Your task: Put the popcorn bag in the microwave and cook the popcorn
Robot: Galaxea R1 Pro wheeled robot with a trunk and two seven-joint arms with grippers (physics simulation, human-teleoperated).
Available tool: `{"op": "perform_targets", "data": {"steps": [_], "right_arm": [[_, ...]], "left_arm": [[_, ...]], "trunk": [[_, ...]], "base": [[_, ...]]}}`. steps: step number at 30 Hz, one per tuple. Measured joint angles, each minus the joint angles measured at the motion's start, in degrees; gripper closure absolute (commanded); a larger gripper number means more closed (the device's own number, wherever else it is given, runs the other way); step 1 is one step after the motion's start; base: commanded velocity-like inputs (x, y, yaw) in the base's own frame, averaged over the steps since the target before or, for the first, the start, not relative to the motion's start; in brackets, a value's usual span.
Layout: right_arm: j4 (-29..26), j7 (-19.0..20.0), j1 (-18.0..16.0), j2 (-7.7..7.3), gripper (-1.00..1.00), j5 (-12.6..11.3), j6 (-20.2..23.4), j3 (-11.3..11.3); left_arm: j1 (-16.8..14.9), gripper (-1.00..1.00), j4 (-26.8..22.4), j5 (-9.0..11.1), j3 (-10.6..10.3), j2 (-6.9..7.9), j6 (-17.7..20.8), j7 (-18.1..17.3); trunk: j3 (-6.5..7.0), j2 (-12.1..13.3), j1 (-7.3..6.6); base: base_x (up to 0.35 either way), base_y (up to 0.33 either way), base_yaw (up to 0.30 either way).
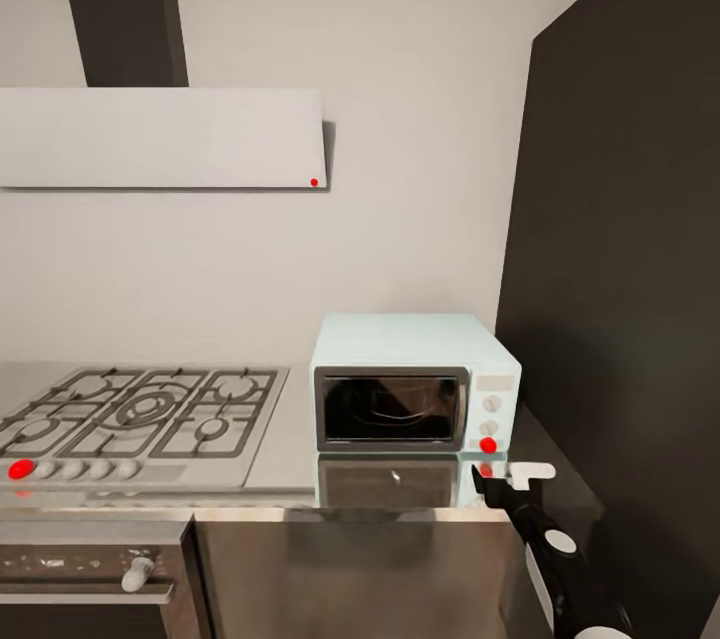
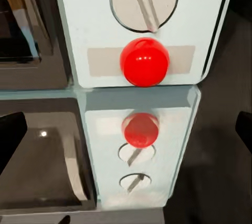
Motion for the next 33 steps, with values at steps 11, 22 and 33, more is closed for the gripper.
{"op": "perform_targets", "data": {"steps": [11,22,33], "right_arm": [[1.9,0.0,0.0,-2.09,-1.0,0.1,0.0,-0.5],[5.2,0.0,0.0,-2.1,-1.0,0.1,-1.8,-0.4],[6.0,-0.1,0.0,-2.8,-1.0,0.1,-3.4,-0.4]], "left_arm": [[0.0,-1.0,0.0,0.0,0.0,-0.04,0.0,0.0],[0.0,-1.0,0.0,0.0,0.0,-0.08,0.0,0.0],[0.0,-1.0,0.0,0.0,0.0,-0.08,0.0,0.0]], "trunk": [[0.0,0.0,0.01],[0.0,0.0,0.0],[0.0,0.0,0.0]], "base": [[0.003,0.0,0.0],[0.148,0.0,0.0],[0.006,0.0,0.0]]}}
